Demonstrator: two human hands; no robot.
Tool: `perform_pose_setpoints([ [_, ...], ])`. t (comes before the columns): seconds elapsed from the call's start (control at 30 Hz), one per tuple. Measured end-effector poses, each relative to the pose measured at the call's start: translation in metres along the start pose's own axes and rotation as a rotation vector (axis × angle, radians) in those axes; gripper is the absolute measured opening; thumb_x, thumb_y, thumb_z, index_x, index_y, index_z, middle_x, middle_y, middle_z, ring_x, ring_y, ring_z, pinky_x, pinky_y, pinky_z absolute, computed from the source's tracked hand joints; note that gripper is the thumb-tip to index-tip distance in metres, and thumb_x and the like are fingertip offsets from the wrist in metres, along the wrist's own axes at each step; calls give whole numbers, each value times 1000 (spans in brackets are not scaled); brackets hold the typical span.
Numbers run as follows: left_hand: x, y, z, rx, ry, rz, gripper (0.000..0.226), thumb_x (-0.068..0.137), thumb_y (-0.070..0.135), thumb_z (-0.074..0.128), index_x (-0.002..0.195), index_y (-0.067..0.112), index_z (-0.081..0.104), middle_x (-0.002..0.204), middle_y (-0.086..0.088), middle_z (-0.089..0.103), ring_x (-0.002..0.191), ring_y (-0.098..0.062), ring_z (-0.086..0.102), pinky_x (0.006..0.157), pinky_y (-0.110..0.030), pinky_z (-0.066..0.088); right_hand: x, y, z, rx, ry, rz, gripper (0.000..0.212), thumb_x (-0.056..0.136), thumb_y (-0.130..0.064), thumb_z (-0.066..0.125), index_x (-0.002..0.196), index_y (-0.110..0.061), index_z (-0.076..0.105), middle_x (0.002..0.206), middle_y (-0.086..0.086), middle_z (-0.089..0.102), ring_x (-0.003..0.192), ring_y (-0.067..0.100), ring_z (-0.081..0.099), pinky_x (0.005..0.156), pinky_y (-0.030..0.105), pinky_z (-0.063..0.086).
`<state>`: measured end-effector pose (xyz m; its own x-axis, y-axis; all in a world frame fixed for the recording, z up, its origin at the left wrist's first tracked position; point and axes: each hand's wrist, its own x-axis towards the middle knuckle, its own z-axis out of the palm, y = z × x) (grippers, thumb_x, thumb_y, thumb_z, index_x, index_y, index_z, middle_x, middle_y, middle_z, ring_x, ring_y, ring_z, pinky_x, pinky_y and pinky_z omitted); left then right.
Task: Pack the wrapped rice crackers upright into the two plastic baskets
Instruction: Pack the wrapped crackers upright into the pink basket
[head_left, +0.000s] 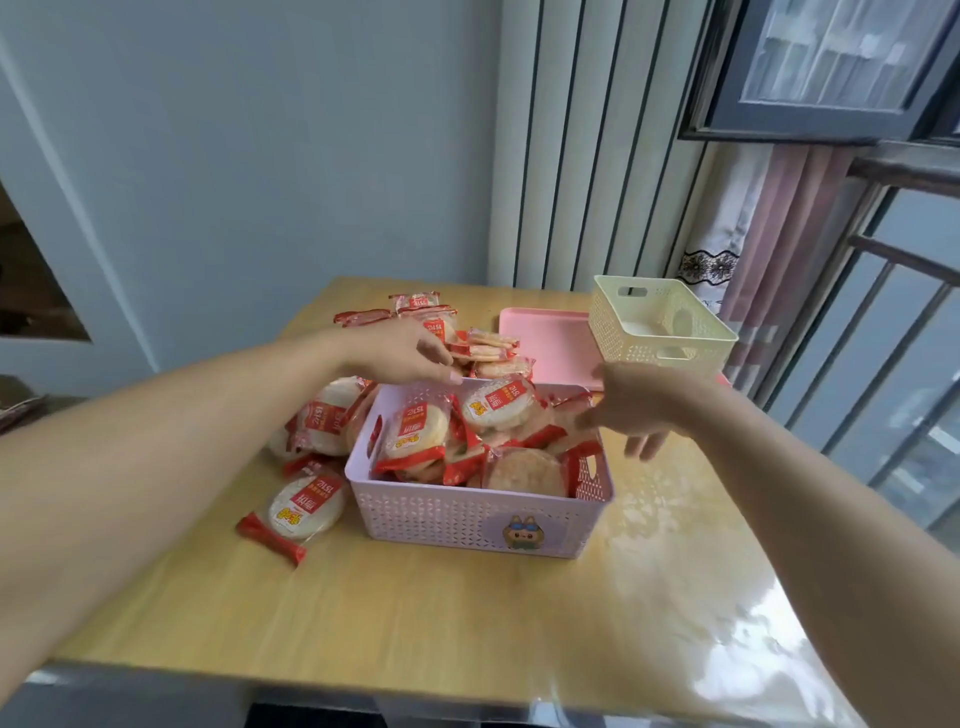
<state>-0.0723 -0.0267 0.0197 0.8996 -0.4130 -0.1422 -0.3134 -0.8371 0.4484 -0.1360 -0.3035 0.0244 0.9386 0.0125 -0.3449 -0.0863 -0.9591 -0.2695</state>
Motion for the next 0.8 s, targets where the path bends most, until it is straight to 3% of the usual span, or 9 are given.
perform_pose_setpoints([
  [0.1, 7, 4, 14, -36, 31, 15, 37, 93, 49, 64, 119, 24, 73, 122, 10, 69, 113, -11, 62, 100, -30, 47, 7, 3, 12, 75, -38, 22, 38, 97, -6, 52, 134, 4, 48, 97, 19, 75, 68, 26, 77, 66, 45, 64],
  [0.2, 10, 7, 18, -4, 38, 24, 34, 95, 46, 63, 116, 21, 74, 115, 8, 71, 104, -10, 64, 90, -26, 50, 19, 5, 9, 126, 42, -4, 61, 94, 3, 56, 150, -9, 37, 106, 15, 70, 66, 25, 77, 61, 41, 64],
  [0.33, 10, 13, 22, 22, 9, 41, 29, 92, 42, 70, 108, 18, 75, 94, 6, 71, 84, -12, 66, 69, -20, 50, 46, 9, 6, -112, 254, -8, 61, 90, -6, 57, 148, -17, 46, 125, 13, 66, 79, 27, 70, 73, 43, 63],
  [0.4, 9, 19, 27, -44, -3, 19, 33, 90, 44, 71, 107, 16, 73, 83, 0, 71, 67, -16, 68, 55, -24, 54, 58, 4, 6, -148, 343, -54, 47, 92, -15, 62, 139, -19, 57, 124, 8, 68, 88, 27, 68, 80, 39, 60],
  [0.47, 8, 25, 34, -138, 4, 7, 38, 92, 49, 66, 116, 20, 66, 79, 0, 72, 58, -16, 70, 50, -29, 56, 68, -8, 6, -67, 350, -124, 32, 93, -23, 67, 126, -23, 68, 111, 2, 72, 81, 22, 70, 74, 37, 61],
  [0.57, 12, 26, 44, -190, 105, 20, 55, 91, 52, 66, 138, 27, 52, 110, 6, 68, 85, -12, 66, 67, -20, 50, 88, -27, 12, 13, 350, -247, 28, 96, -15, 61, 115, -32, 73, 98, -2, 73, 63, 14, 64, 57, 32, 56],
  [0.63, 17, 19, 47, -179, 163, -10, 64, 86, 54, 71, 140, 26, 51, 130, 6, 60, 111, -13, 58, 84, -22, 45, 100, -36, 18, -28, 351, -345, 35, 97, -11, 56, 116, -35, 74, 107, -2, 75, 71, 12, 62, 62, 30, 52],
  [0.7, 22, 12, 46, -196, 168, -72, 70, 78, 61, 77, 134, 26, 55, 128, 7, 60, 116, -14, 57, 93, -29, 48, 110, -43, 21, -33, 332, -448, 34, 100, -13, 54, 121, -32, 73, 121, -2, 73, 85, 11, 60, 67, 21, 46],
  [0.8, 27, 7, 40, -146, 153, -170, 88, 67, 71, 78, 136, 24, 54, 130, 6, 59, 114, -16, 57, 95, -34, 50, 112, -51, 17, 0, 264, -545, 27, 100, -20, 61, 120, -30, 74, 117, -7, 73, 84, 5, 59, 57, 3, 38],
])
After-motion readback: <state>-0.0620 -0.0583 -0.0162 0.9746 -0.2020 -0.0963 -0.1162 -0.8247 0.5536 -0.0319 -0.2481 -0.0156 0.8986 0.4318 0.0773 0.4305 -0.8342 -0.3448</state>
